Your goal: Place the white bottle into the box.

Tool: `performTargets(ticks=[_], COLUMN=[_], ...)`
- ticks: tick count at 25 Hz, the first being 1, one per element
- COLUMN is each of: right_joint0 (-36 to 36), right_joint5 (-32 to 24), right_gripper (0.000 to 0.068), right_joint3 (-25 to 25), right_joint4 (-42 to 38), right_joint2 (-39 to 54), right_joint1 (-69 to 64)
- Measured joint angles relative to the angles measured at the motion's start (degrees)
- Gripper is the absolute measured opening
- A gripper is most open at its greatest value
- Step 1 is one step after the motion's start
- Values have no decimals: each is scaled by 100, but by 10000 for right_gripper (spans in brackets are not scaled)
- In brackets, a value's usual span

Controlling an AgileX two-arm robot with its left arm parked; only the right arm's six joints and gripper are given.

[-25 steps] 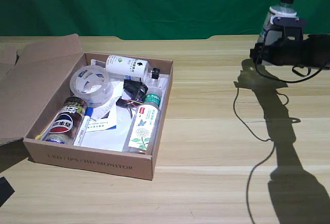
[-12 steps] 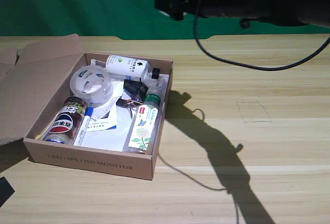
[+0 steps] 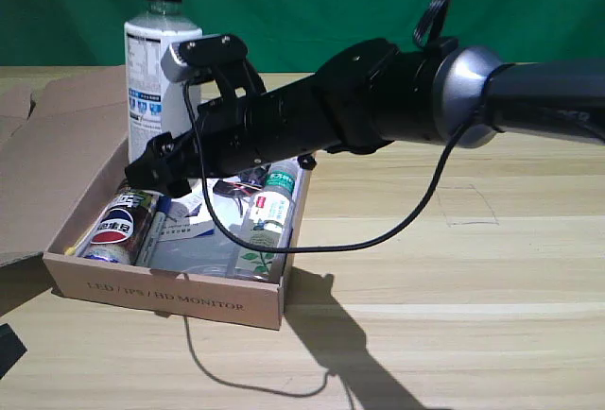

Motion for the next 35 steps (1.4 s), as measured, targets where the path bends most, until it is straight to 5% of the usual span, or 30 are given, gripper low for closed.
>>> performTargets(ticks=[13,18,25,28,35], right_joint0=[3,3,3,3,3], right_joint5=[61,61,61,61,-207], right_gripper=[584,673,674,583,178], right_joint3=[-240,-240,-227,-227,-373], right_joint4=[-102,-115,-315,-767,-1948], right_joint2=[0,0,0,0,0], right_joint1=[313,313,213,-100,-1415])
